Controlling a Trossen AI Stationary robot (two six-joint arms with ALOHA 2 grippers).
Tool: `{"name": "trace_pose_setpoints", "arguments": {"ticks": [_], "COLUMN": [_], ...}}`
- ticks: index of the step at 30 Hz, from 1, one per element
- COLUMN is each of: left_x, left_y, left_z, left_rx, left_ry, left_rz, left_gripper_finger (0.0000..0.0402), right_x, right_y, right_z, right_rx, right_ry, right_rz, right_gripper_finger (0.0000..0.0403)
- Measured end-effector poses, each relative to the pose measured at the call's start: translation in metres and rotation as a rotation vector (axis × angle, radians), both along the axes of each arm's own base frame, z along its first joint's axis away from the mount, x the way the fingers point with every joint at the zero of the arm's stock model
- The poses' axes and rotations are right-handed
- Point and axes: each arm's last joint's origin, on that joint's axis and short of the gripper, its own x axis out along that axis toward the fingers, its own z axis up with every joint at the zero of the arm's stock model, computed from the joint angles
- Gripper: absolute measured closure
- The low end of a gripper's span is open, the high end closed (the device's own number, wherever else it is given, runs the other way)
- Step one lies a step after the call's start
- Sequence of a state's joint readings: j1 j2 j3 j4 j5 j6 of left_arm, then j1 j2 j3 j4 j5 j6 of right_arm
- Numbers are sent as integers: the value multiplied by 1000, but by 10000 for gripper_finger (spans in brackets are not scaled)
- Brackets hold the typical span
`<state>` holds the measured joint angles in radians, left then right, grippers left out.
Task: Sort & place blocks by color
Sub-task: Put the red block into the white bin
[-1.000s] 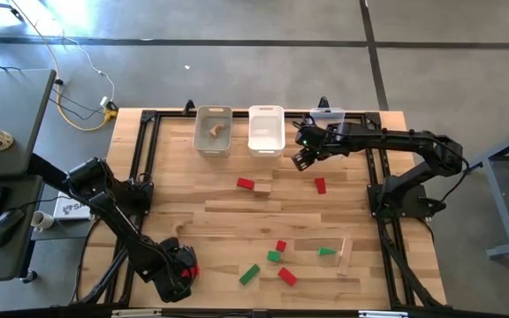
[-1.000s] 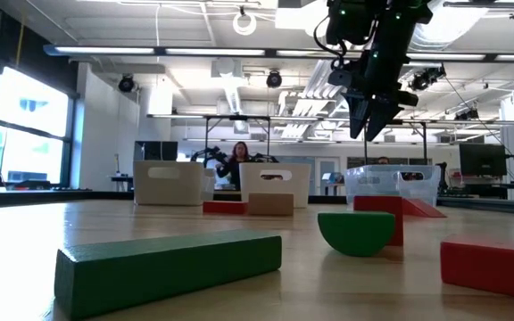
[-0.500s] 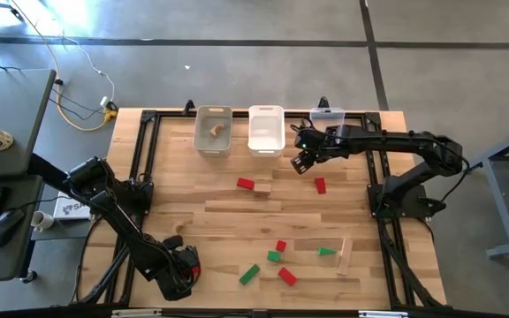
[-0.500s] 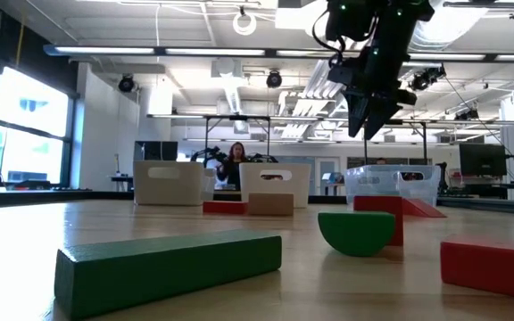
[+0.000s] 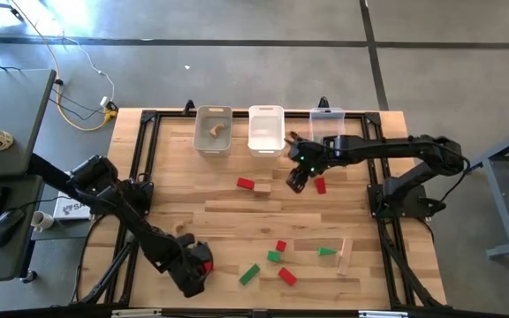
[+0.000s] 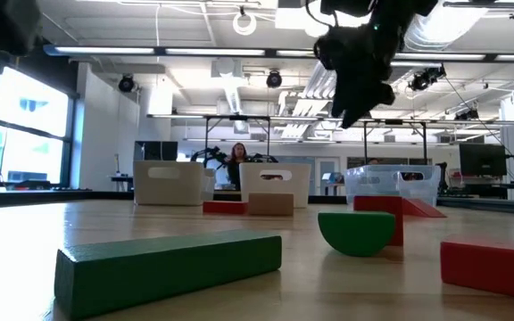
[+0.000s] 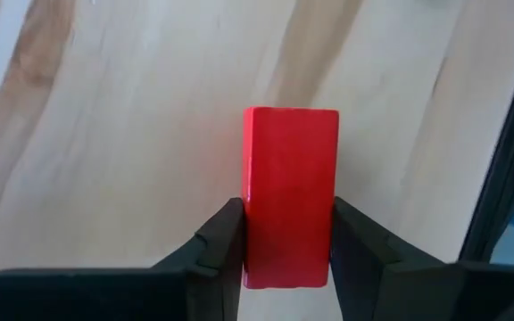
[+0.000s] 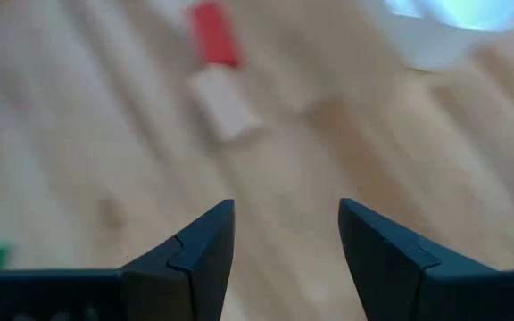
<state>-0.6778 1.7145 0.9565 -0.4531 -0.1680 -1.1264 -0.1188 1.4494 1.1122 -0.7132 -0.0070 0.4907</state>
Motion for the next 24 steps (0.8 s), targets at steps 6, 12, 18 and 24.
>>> {"name": "trace_pose_setpoints", "arguments": {"ticks": [6,12,18,24], "left_x": [17,35,53,70], "left_y": [15,40,68,103], "left_z": [2,4,6,8], "left_rx": [1,17,5,3], "left_ry": [-51,-84,-115,-166], "left_rz": [-4,23,32,14], "left_gripper_finger": [301,301,301,301], "right_x": [13,19,21,22], "right_y": [24,39,45,50], "right_z": [8,13,16,17], "right_rx": [62,128,148,112], "right_ry": [-149,-233,-270,-292], "right_rz": [186,270,315,367], "right_gripper_finger": [215,215,215,209]}}
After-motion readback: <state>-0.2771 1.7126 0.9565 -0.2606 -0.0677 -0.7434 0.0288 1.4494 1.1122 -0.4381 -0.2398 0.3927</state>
